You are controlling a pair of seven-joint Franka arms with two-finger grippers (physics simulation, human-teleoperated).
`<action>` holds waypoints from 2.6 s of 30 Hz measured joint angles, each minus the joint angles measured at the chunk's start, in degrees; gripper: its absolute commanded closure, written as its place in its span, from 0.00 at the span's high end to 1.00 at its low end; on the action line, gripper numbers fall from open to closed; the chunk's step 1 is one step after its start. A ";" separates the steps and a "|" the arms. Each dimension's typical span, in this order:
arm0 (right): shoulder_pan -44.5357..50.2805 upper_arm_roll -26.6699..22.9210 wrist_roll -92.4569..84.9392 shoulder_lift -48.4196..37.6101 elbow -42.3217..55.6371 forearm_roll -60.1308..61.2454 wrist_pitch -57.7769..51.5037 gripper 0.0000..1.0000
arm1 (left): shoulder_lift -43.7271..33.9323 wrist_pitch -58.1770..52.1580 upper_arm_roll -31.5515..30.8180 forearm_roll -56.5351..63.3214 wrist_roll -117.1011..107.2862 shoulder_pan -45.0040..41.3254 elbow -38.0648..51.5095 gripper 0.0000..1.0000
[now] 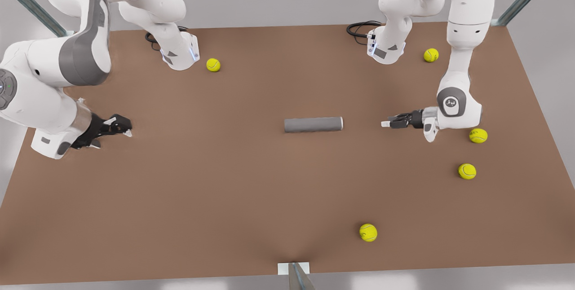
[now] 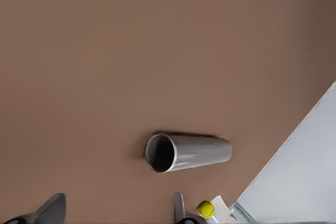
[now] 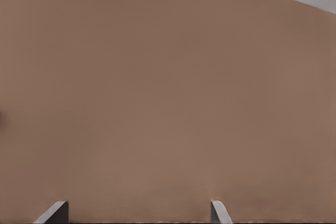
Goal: Put the tennis tube upright
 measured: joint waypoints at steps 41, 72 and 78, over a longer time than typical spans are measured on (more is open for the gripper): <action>0.28 0.48 18.61 0.00 0.40 -2.10 -6.33 1.00 | 7.79 16.88 -26.71 -33.40 37.26 0.41 -7.61 0.68; -0.41 0.31 20.27 -0.05 0.43 -2.22 -6.51 1.00 | -2.52 17.02 -25.42 -23.69 39.82 0.22 -6.77 0.21; -0.49 0.08 20.35 -0.05 0.51 -2.24 -6.51 1.00 | -6.32 16.96 -25.42 -16.06 37.34 0.21 -5.30 0.21</action>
